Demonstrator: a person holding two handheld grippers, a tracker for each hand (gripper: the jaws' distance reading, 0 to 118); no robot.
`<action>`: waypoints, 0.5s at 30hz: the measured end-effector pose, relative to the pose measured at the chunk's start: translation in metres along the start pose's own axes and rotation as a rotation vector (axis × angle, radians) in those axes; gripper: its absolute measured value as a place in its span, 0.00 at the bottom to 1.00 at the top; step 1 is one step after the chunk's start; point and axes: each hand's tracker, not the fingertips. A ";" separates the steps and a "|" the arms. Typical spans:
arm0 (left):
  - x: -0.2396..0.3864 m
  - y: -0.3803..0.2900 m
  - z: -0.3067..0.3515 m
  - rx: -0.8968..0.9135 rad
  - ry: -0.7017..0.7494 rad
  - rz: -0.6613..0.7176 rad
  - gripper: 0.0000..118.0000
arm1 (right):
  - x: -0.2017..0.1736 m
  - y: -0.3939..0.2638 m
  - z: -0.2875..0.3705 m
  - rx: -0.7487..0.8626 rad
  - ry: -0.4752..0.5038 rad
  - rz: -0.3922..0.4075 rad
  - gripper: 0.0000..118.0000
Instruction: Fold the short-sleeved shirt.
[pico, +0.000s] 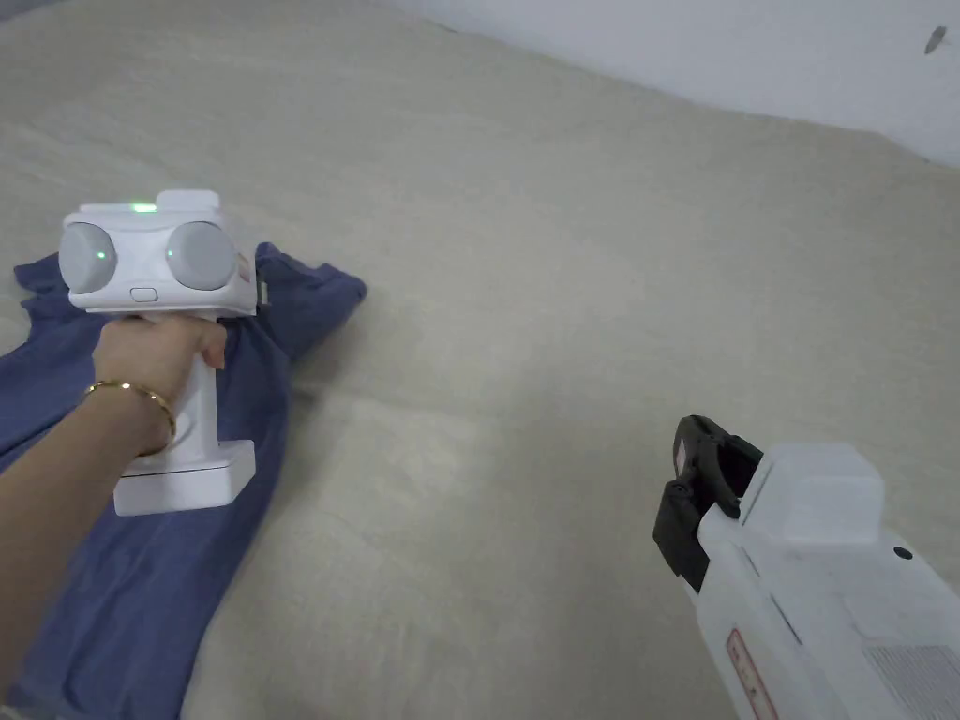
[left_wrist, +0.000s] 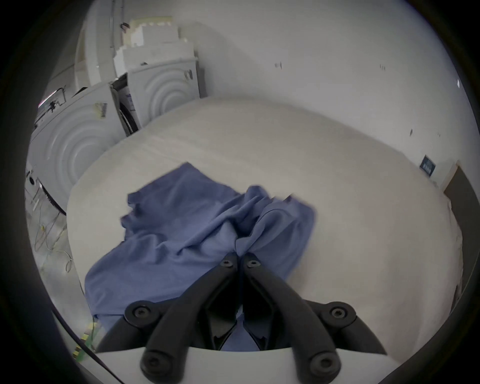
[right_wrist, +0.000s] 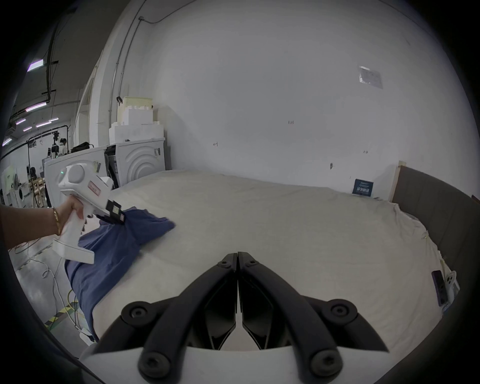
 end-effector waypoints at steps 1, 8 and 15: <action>-0.005 0.003 0.011 0.014 0.000 0.017 0.00 | 0.002 0.002 0.006 0.009 -0.004 -0.009 0.00; -0.044 0.029 0.096 0.128 0.050 0.018 0.00 | 0.011 0.012 0.052 0.071 -0.014 -0.048 0.00; -0.061 0.059 0.194 0.306 -0.021 0.089 0.00 | 0.014 0.019 0.080 0.131 -0.018 -0.064 0.00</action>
